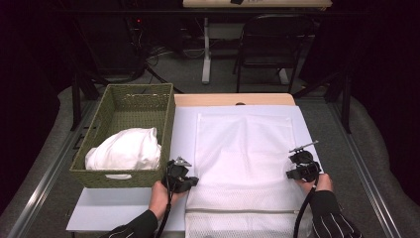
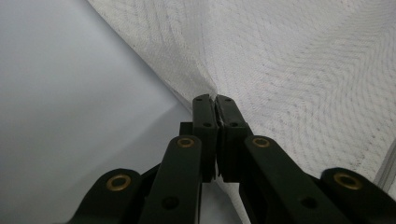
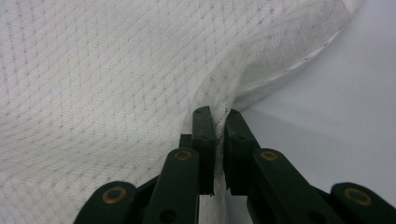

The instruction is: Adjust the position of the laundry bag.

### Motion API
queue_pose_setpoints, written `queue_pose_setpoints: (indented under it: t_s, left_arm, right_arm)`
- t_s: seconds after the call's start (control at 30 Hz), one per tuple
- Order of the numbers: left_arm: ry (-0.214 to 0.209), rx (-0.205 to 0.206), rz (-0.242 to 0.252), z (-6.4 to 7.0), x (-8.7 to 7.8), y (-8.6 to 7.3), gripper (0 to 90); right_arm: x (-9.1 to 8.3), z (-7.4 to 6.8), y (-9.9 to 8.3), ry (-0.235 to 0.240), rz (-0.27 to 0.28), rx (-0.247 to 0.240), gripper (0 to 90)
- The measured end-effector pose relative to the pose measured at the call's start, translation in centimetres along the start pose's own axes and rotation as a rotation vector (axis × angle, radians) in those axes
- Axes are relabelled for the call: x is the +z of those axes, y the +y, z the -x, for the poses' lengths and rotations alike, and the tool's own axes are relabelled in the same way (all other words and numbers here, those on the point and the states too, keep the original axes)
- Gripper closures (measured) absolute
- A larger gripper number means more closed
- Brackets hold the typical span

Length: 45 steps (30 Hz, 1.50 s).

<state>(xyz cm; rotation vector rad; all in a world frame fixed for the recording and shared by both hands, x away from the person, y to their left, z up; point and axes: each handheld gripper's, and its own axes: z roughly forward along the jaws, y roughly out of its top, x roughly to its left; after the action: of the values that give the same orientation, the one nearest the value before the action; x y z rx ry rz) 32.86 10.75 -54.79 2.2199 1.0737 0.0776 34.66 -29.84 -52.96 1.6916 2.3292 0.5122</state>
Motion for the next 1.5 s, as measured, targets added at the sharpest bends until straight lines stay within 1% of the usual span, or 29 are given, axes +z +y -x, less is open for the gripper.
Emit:
queue_pose_setpoints:
  t_s: [0.23, 0.27, 0.33, 0.37, 0.43, 0.6, 0.77, 0.8, 0.83, 0.87, 0.9, 0.93, 0.97, 1.0, 1.03, 1.07, 1.1, 1.13, 1.17, 1.23, 1.27, 1.3, 1.33, 1.37, 1.43, 1.47, 1.5]
  left_arm:
    - [0.033, -0.015, 0.005, -0.4, -0.1, 0.0, 88.0]
    - [0.04, -0.016, 0.008, -0.4, -0.1, 0.0, 88.0]
    - [0.054, -0.017, 0.009, -0.5, -0.2, 0.0, 88.0]
    - [0.059, -0.016, 0.01, -0.6, -0.2, 0.0, 88.0]
    - [0.071, -0.021, 0.013, -0.7, -0.3, 0.0, 87.9]
    - [0.091, -0.014, 0.009, -0.6, -0.3, 0.0, 87.9]
    - [0.092, 0.0, 0.002, -0.6, -0.3, 0.1, 86.6]
    - [0.093, 0.0, 0.002, -0.5, -0.3, 0.1, 85.1]
    - [0.093, 0.0, 0.002, -0.5, -0.3, 0.1, 81.7]
    - [0.093, 0.012, -0.007, -0.5, -0.3, 0.1, 81.7]
    - [0.096, 0.02, -0.014, -0.3, -0.3, 0.1, 67.3]
    - [0.104, 0.019, -0.015, -0.2, -0.3, 0.1, 61.1]
    - [0.098, 0.021, -0.01, 0.1, -0.3, 0.1, 57.3]
    - [0.098, 0.021, -0.01, 0.1, -0.3, 0.1, 53.2]
    - [0.097, 0.025, -0.013, 0.4, -0.5, 0.1, 48.8]
    - [0.092, 0.027, -0.017, 0.5, -0.7, 0.1, 47.1]
    - [0.088, 0.02, -0.013, 0.6, -0.7, 0.0, 46.2]
    - [0.083, 0.019, -0.019, 0.7, -0.7, -0.1, 46.2]
    - [0.083, 0.022, -0.023, 0.8, -0.7, -0.2, 46.2]
    - [0.075, 0.021, -0.03, 0.9, -0.5, -0.3, 50.4]
    - [0.067, 0.022, -0.03, 0.9, -0.4, -0.4, 53.7]
    - [0.07, 0.027, -0.023, 1.0, -0.3, -0.5, 59.2]
    - [0.08, 0.033, -0.02, 1.0, -0.3, -0.5, 62.1]
    - [0.081, 0.036, -0.019, 1.1, -0.3, -0.5, 66.7]
    - [0.096, 0.038, -0.01, 1.0, -0.2, -0.6, 75.4]
    - [0.096, 0.035, -0.009, 0.9, -0.2, -0.5, 79.4]
    - [0.094, 0.033, -0.005, 0.8, -0.2, -0.5, 83.1]
  right_arm:
    - [0.4, -0.4, 0.8, 0.002, -0.004, -0.027, 85.1]
    - [0.4, -0.6, 0.9, 0.004, 0.003, -0.019, 85.2]
    - [0.5, -0.6, 1.0, 0.003, -0.002, -0.024, 85.2]
    - [0.6, -0.6, 1.1, 0.005, 0.006, -0.025, 85.2]
    - [0.6, -0.7, 1.3, 0.003, 0.006, -0.029, 85.2]
    - [0.9, -0.9, 1.8, 0.001, 0.007, -0.042, 85.5]
    - [1.1, -0.9, 2.2, 0.006, 0.004, -0.029, 85.4]
    - [1.1, -0.9, 2.1, 0.007, 0.007, -0.03, 84.5]
    - [1.1, -0.8, 2.1, 0.013, 0.006, -0.032, 82.2]
    - [1.1, -0.8, 2.1, 0.013, 0.006, -0.032, 82.2]
    - [0.8, -0.6, 1.9, 0.018, 0.007, -0.028, 72.1]
    - [0.7, -0.5, 1.7, 0.024, 0.01, -0.018, 69.8]
    - [0.5, -0.3, 1.6, 0.027, 0.016, -0.015, 66.5]
    - [0.5, -0.3, 1.6, 0.027, 0.016, -0.015, 66.5]
    - [0.3, -0.1, 1.3, 0.034, 0.016, 0.004, 57.8]
    - [0.2, -0.1, 1.2, 0.035, 0.013, 0.014, 57.5]
    - [0.2, -0.1, 1.0, 0.031, 0.01, 0.017, 55.2]
    - [0.2, 0.0, 1.0, 0.026, 0.002, 0.018, 52.9]
    - [0.3, 0.0, 0.9, 0.022, -0.003, 0.024, 52.5]
    - [0.6, -0.1, 1.0, 0.02, -0.014, 0.021, 53.4]
    - [0.6, -0.2, 1.0, 0.012, -0.014, 0.014, 55.7]
    - [0.6, -0.3, 1.1, 0.007, -0.017, 0.007, 59.0]
    - [0.7, -0.4, 1.2, 0.003, -0.015, 0.005, 61.3]
    - [0.7, -0.6, 1.3, -0.003, -0.013, 0.003, 64.9]
    - [0.8, -0.8, 1.4, 0.001, -0.01, -0.016, 73.1]
    - [0.8, -1.0, 1.5, 0.004, -0.006, -0.014, 77.6]
    - [0.9, -1.1, 1.6, 0.004, -0.01, -0.019, 80.0]
